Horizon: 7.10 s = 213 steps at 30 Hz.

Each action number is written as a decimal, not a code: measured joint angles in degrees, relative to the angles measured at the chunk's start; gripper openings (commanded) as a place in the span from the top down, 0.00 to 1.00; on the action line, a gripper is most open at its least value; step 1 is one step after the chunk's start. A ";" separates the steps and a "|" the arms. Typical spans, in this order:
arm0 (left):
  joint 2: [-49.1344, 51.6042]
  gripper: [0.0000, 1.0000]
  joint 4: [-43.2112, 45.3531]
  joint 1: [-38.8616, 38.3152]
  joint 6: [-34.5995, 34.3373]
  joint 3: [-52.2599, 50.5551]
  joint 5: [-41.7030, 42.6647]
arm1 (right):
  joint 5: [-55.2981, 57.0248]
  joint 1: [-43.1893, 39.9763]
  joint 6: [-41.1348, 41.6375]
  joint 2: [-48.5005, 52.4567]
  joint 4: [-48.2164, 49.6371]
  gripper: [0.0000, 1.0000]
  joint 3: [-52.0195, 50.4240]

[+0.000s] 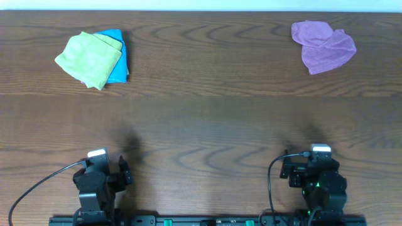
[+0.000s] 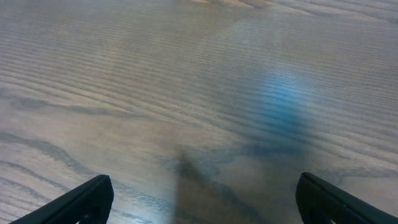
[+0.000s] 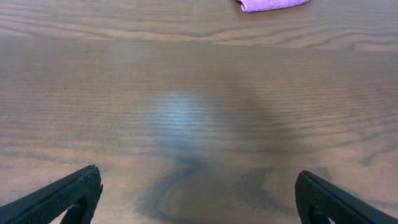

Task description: Fold the cloth

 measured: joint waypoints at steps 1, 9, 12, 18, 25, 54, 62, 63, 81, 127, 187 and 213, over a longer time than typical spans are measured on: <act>0.00 0.05 0.00 0.00 -0.02 0.00 0.00 | 0.24 -0.44 0.33 0.79 0.31 0.01 0.35; 0.00 0.05 0.02 0.00 0.00 0.00 -0.15 | 1.53 -10.69 6.10 26.18 1.90 0.01 21.94; 0.00 0.05 0.09 0.00 -0.02 -0.02 -0.24 | 1.40 -13.86 6.75 39.54 1.36 0.01 35.95; 0.00 0.05 0.11 0.00 0.00 -0.04 -0.42 | 1.14 -14.75 6.91 62.66 -0.44 0.01 57.16; 0.00 0.05 0.13 0.00 -0.02 -0.04 -0.42 | 0.70 -14.84 6.88 84.85 -3.61 0.01 73.09; 0.00 0.05 0.13 0.00 -0.02 -0.07 -0.42 | -6.45 -15.43 6.91 119.91 15.98 0.01 93.13; 0.00 0.05 0.11 0.00 -0.02 -0.07 -0.42 | -6.49 -15.43 12.41 130.73 25.42 0.06 93.39; 0.00 0.05 0.13 0.00 -0.02 -0.07 -0.42 | -6.49 -15.43 13.22 131.91 26.01 0.06 93.39; 0.00 0.05 0.13 0.00 -0.02 -0.07 -0.42 | -6.69 -15.43 18.91 136.65 28.00 0.49 93.39; 0.00 0.05 0.13 0.00 -0.02 -0.07 -0.42 | -13.11 5.33 -0.85 87.76 -40.63 0.99 93.64; 0.00 0.05 0.13 0.00 -0.02 -0.04 -0.42 | -7.39 28.26 -7.30 107.12 -32.98 0.39 100.61; 0.00 0.05 0.11 0.00 -0.02 -0.07 -0.42 | -5.73 36.85 -4.52 125.70 -25.55 0.38 99.93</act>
